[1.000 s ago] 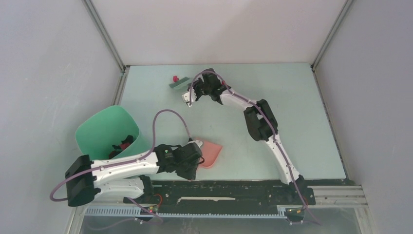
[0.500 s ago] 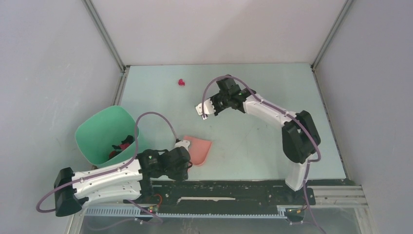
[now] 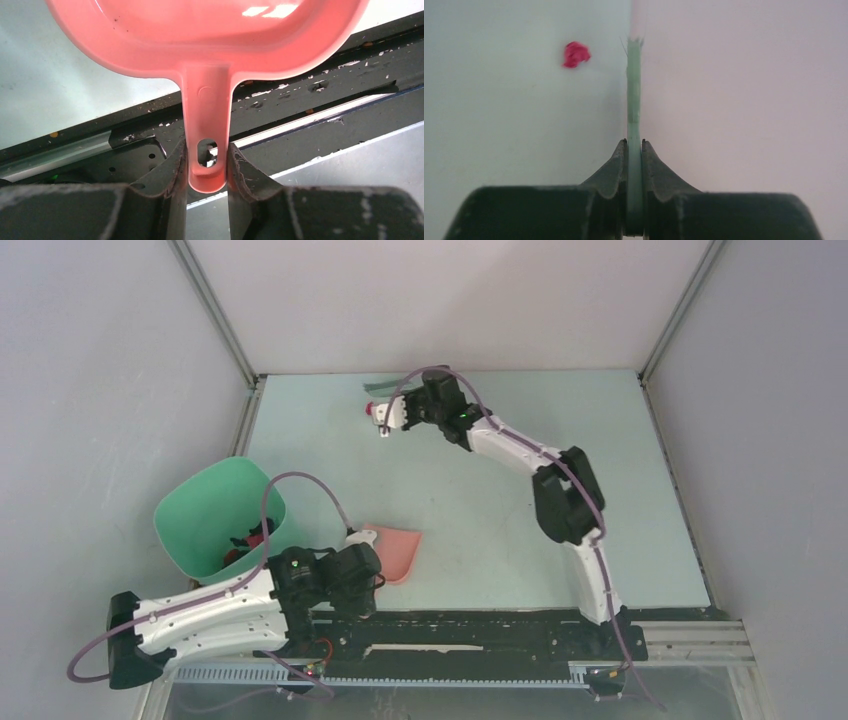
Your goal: Sweep away the paper scraps from the table
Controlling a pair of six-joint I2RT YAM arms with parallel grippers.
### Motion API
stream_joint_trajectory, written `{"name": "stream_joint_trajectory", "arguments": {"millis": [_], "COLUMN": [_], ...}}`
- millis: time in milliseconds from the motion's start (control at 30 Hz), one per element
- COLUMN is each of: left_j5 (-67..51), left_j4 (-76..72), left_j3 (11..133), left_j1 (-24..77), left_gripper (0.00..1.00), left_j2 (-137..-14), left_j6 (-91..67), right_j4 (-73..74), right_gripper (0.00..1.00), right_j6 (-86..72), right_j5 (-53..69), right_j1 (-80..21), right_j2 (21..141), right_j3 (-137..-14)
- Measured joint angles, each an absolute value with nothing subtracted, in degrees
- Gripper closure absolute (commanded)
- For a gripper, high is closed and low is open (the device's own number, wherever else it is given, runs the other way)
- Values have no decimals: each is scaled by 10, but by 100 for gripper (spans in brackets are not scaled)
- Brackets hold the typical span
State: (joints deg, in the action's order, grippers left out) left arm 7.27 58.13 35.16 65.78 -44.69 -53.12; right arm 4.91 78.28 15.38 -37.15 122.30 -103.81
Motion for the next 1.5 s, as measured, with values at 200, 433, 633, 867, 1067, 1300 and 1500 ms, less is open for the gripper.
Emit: {"name": "stream_joint_trajectory", "arguments": {"millis": [200,433,633,867,1067,1300,1500], "left_j5": [68,68,67,67,67,66,67], "left_j4": [592,593,592,587,590,602,624], "left_j3": [356,356,356,362,374,425,460], "left_j1": [658,659,662,664,665,670,672], "left_gripper": [100,100,100,100,100,100,100], "left_j2": [-452,-465,-469,-483,-534,-610,-663], "left_j6": [-542,-547,-547,-542,-515,-461,-417], "right_j4": [-26,29,87,270,397,378,324], "right_gripper": [100,100,100,100,100,100,100], "right_j6": [805,836,858,895,863,760,690], "right_j5": [142,169,201,181,181,213,177], "right_j1": [-379,-391,-396,-398,-378,-288,-228], "right_j2": [1407,1493,1406,1148,940,818,869], "right_j3": [-1198,-1278,-1167,-953,-847,-837,-870]}}
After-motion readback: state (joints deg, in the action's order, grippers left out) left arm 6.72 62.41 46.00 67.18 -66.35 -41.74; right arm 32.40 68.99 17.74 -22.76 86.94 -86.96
